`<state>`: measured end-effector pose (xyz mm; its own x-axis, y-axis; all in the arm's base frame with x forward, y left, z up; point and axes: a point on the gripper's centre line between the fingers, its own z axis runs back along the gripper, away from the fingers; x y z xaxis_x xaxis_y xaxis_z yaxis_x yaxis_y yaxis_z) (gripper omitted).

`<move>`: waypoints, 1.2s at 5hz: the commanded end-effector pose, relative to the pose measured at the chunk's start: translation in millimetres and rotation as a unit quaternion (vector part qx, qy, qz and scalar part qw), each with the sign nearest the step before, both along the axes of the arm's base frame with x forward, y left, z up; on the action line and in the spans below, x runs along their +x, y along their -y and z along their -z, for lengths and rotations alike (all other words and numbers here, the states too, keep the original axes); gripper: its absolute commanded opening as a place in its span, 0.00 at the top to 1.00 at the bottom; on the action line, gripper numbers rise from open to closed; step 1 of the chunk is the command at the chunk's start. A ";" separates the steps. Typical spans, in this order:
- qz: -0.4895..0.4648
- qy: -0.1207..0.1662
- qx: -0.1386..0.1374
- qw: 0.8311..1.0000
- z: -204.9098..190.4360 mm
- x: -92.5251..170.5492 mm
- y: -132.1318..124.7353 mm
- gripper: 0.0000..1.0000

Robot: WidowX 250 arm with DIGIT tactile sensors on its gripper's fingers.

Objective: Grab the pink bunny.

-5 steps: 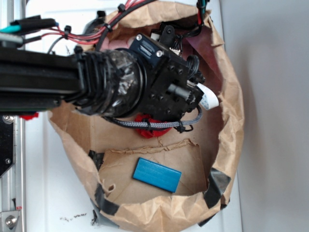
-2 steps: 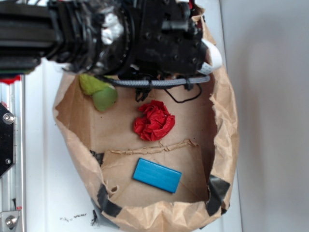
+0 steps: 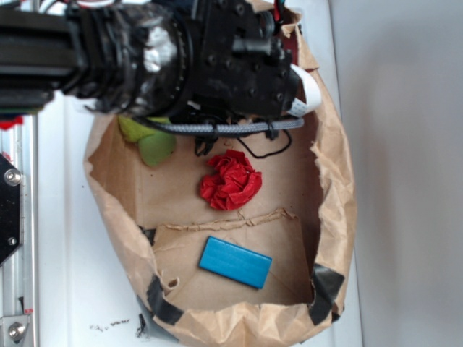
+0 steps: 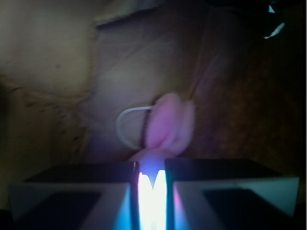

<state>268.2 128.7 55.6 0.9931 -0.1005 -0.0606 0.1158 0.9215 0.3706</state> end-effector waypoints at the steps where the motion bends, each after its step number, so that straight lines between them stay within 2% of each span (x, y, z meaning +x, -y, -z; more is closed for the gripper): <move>1: 0.007 0.023 0.011 1.000 -31.7 9.8 -14.5 0.00; 3: 0.008 0.004 0.065 0.998 -5.4 8.7 -20.9 0.00; 6: 0.050 -0.018 0.061 0.997 14.6 -9.6 -2.7 0.00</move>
